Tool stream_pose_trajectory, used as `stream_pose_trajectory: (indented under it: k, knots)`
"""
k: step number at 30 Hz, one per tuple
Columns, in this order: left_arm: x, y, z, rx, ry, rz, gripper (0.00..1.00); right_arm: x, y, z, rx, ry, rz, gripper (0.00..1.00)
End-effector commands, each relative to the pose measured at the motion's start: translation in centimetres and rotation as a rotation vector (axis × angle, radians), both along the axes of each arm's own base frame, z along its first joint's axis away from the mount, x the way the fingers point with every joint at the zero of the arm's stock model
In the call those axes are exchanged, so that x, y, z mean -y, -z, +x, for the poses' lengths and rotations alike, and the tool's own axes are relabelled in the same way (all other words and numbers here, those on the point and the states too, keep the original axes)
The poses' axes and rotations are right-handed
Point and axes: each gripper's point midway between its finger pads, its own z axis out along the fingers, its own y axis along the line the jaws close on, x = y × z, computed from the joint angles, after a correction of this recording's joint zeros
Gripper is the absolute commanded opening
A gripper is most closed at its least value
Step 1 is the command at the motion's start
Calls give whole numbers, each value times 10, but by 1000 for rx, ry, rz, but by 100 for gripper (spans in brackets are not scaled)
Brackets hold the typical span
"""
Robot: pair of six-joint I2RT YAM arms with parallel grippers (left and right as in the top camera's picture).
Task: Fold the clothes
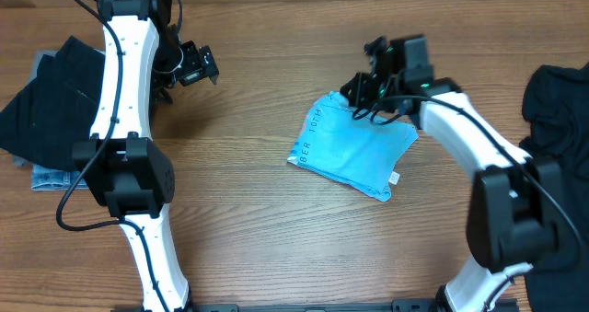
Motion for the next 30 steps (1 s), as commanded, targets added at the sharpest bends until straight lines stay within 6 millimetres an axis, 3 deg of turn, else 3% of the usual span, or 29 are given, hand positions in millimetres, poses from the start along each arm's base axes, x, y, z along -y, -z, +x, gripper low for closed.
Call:
stream_pose_trajectory:
  k: [1,6,9,13,17,19,21,26,30]
  knots:
    - [3,-14,3,42,5,-7,100,-11,63,-18,-135,-29,-18,4]
    - [3,-14,3,42,5,-7,100,-11,115,-37,-290,-15,-35,4]
    - [3,-14,3,42,5,-7,100,-10,110,-33,-286,-11,-24,4]
    - [3,-14,3,43,5,-7,100,-17,50,-7,-200,-34,81,4]
    - [3,-14,3,43,5,-7,100,-24,-40,15,-56,-70,162,4]
    - [3,-14,3,42,5,-7,100,-30,-71,12,-7,-96,188,4]
    - [3,-14,3,43,5,-7,100,-41,-90,1,8,-135,214,4]
    - [3,-14,3,42,5,-7,100,-68,-72,-35,-69,-231,173,4]
    - [3,-14,3,42,5,-7,100,-91,-30,-68,-112,-302,70,4]
